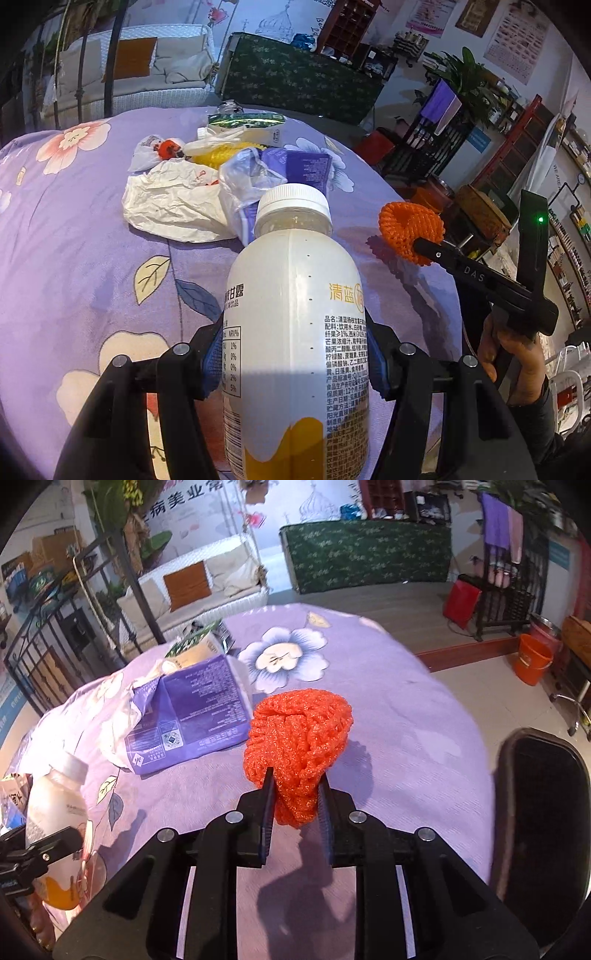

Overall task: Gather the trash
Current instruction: 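Carry the orange mesh over the bin and release it from the right tool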

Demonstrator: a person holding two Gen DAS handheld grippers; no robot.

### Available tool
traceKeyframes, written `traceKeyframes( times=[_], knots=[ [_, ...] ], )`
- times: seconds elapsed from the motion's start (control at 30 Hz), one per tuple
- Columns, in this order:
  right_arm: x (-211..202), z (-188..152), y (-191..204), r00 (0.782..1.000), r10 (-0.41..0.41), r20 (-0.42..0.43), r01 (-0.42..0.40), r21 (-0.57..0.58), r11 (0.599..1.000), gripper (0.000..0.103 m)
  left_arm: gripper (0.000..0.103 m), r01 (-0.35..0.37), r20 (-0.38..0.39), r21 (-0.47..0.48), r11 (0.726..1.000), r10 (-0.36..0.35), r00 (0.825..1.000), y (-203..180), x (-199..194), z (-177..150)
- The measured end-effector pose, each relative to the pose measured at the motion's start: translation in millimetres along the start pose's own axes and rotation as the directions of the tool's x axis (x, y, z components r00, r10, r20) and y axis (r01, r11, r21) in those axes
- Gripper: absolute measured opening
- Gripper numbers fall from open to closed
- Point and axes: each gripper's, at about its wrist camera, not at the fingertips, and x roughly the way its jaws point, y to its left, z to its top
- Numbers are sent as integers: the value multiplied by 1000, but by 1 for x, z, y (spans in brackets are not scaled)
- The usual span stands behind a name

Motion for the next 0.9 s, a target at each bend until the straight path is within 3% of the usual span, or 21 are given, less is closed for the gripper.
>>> traceKeyframes(
  times=[0.3,0.57,0.73,0.9],
  knots=[
    [-55,-30,-44,996,-44,72,37,98,995,22,60,97,-27,79,992,-95,995,-53,18,-5],
    [-93,-54,-99,984,-150,95,127,214,969,22,60,183,-78,150,972,-173,982,-98,39,-7],
    [-107,-67,-133,970,-227,84,196,279,940,22,60,231,-110,196,953,-213,971,-124,54,-4],
    [-104,-84,-175,955,-297,11,272,370,888,22,60,276,-140,233,932,-248,959,-146,64,-5]
  ],
)
